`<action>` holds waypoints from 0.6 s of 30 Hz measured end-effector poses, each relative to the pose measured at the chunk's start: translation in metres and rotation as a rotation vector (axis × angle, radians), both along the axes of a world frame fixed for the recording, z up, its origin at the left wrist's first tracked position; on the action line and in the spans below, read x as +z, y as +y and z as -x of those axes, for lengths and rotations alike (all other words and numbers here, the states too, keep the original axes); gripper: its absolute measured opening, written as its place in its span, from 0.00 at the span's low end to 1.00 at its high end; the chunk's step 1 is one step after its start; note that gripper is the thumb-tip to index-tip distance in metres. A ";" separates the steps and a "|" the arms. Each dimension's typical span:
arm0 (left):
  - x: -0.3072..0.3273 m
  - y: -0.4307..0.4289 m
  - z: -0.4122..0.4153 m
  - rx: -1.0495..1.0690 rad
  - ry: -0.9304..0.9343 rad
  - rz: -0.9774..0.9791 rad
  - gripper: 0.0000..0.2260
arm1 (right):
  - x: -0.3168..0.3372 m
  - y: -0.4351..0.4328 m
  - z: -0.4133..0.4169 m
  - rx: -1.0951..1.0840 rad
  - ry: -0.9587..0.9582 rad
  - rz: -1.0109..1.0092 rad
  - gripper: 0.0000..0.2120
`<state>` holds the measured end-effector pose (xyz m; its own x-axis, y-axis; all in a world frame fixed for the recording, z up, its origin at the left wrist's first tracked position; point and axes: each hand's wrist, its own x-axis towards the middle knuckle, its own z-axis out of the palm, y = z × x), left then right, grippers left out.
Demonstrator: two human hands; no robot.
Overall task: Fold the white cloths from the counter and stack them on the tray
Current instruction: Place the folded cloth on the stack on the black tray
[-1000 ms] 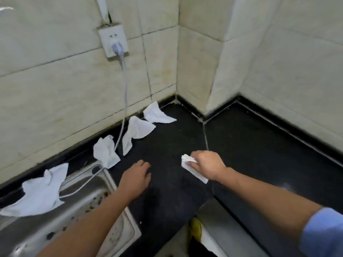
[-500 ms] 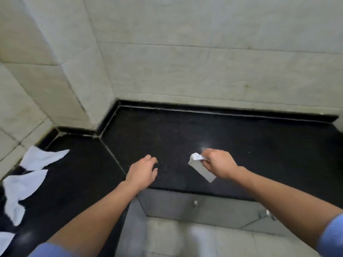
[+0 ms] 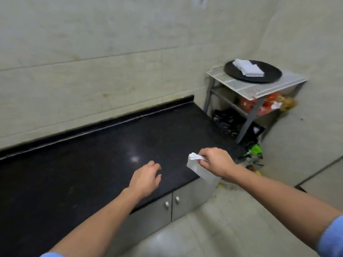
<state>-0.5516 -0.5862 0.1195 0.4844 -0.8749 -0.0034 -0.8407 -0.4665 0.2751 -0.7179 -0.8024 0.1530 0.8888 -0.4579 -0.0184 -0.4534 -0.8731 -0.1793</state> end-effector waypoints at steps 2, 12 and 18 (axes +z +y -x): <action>0.001 -0.046 0.013 -0.083 -0.003 -0.004 0.14 | 0.002 -0.037 0.026 -0.077 -0.008 -0.005 0.08; 0.003 -0.263 0.017 -0.333 -0.032 0.010 0.14 | 0.008 -0.202 0.089 -0.317 0.006 -0.034 0.07; 0.034 -0.392 0.005 -0.452 -0.012 0.100 0.12 | 0.061 -0.309 0.085 -0.372 -0.038 -0.003 0.04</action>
<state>-0.5568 -0.9781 0.1538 0.0538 -0.9940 0.0951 -0.9569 -0.0241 0.2893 -0.8030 -1.1109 0.2137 0.6617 -0.7497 0.0097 -0.7327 -0.6493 -0.2039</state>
